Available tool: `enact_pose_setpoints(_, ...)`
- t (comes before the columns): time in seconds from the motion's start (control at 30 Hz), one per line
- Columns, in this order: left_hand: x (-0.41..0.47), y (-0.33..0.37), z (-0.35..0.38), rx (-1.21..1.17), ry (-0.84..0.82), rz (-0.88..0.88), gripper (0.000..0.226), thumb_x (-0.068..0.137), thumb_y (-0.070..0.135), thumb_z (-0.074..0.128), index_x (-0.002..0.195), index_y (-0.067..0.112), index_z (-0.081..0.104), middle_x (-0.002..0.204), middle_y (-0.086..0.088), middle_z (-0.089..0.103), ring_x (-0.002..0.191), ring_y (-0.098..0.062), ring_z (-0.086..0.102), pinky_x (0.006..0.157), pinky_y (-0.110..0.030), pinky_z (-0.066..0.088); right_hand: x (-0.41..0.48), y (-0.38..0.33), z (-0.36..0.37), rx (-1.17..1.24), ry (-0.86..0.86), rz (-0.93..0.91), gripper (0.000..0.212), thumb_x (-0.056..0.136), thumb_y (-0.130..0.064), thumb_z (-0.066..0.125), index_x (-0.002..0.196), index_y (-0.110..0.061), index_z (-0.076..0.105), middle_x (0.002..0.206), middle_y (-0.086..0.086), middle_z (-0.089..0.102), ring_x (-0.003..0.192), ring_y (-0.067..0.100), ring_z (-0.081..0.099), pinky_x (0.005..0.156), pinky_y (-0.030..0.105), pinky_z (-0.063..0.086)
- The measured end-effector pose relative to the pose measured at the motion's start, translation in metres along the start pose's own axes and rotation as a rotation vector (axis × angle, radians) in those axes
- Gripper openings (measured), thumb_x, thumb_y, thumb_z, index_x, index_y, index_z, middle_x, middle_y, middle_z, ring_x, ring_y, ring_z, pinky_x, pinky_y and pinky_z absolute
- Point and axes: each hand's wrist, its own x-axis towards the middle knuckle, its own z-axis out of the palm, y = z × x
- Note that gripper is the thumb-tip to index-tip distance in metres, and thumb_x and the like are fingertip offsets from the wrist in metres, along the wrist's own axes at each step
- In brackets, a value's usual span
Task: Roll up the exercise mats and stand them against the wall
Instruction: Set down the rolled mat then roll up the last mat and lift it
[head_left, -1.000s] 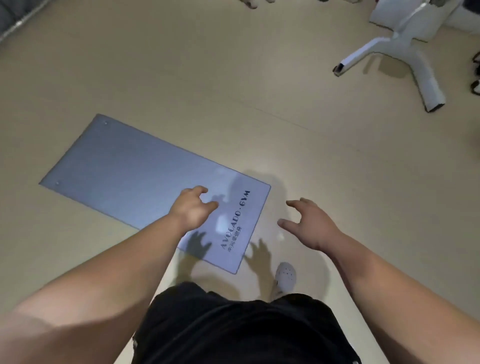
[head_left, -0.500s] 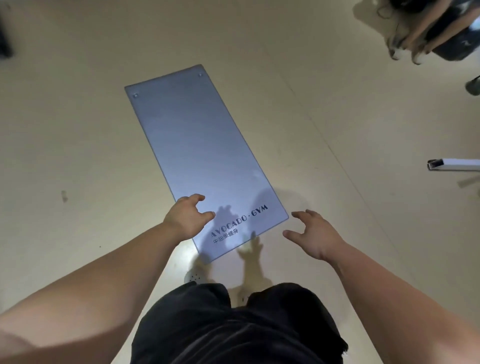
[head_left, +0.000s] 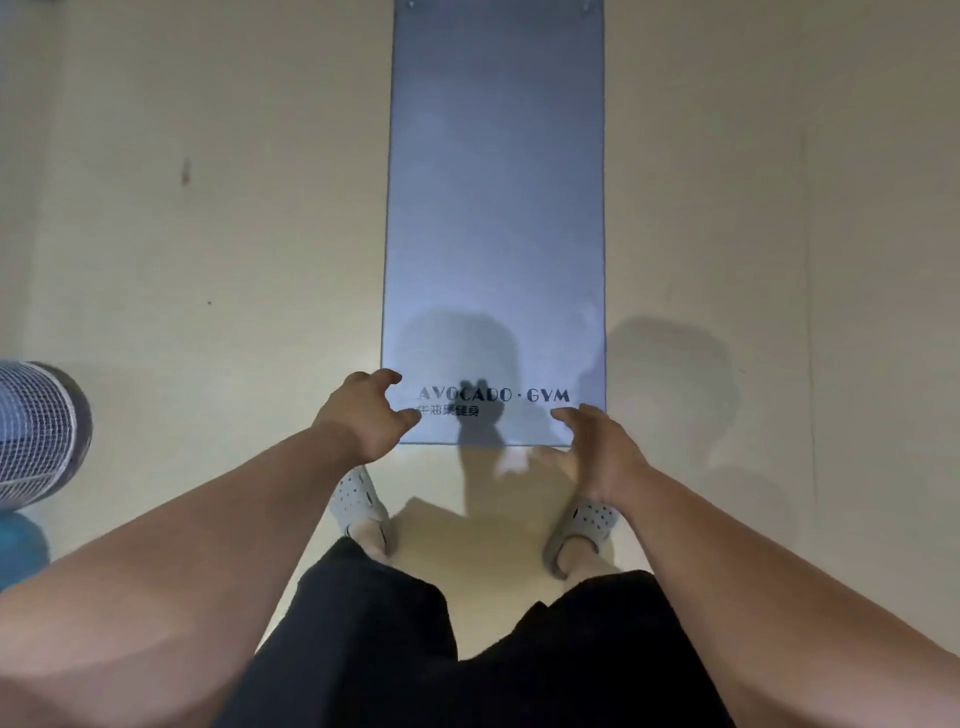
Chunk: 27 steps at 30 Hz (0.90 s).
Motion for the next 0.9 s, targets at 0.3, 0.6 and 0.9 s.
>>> enact_pose_setpoints(0.3,0.172,-0.031,0.175,-0.213,-0.077,0.033,0.06,0.096,0.043,0.061,0.151,0.032,0.041,0.161,0.005,0.035,0.139,-0.02,0.046,0.113,-0.035,0.038,0.204,0.063,0.104,-0.122,-0.087,-0.03,0.077,0.097,-0.06,0.057,0.161,-0.027,0.029,0.167,0.004,0.03,0.15,0.03,0.033,0.118,0.051,0.035)
enact_pose_setpoints(0.6,0.351,-0.092,0.294,-0.117,-0.101,0.078,0.067,0.087,0.046,0.073,0.145,0.023,0.048,0.133,-0.002,0.05,0.119,-0.024,0.052,0.095,-0.03,0.042,0.399,0.123,0.234,-0.092,0.002,0.035,0.052,0.091,-0.05,0.063,0.135,-0.025,0.053,0.131,0.006,0.056,0.115,0.027,0.056,0.096,0.043,0.052)
enact_pose_setpoints(0.9,0.407,-0.133,0.373,0.503,0.123,0.303,0.077,0.071,0.057,0.072,0.139,0.033,0.043,0.158,-0.004,0.011,0.126,-0.034,0.044,0.099,-0.044,0.04,0.451,0.161,0.281,-0.65,0.24,-0.043,0.122,0.075,-0.056,0.082,0.163,-0.031,0.001,0.16,0.015,0.011,0.147,0.039,0.02,0.114,0.053,0.032)
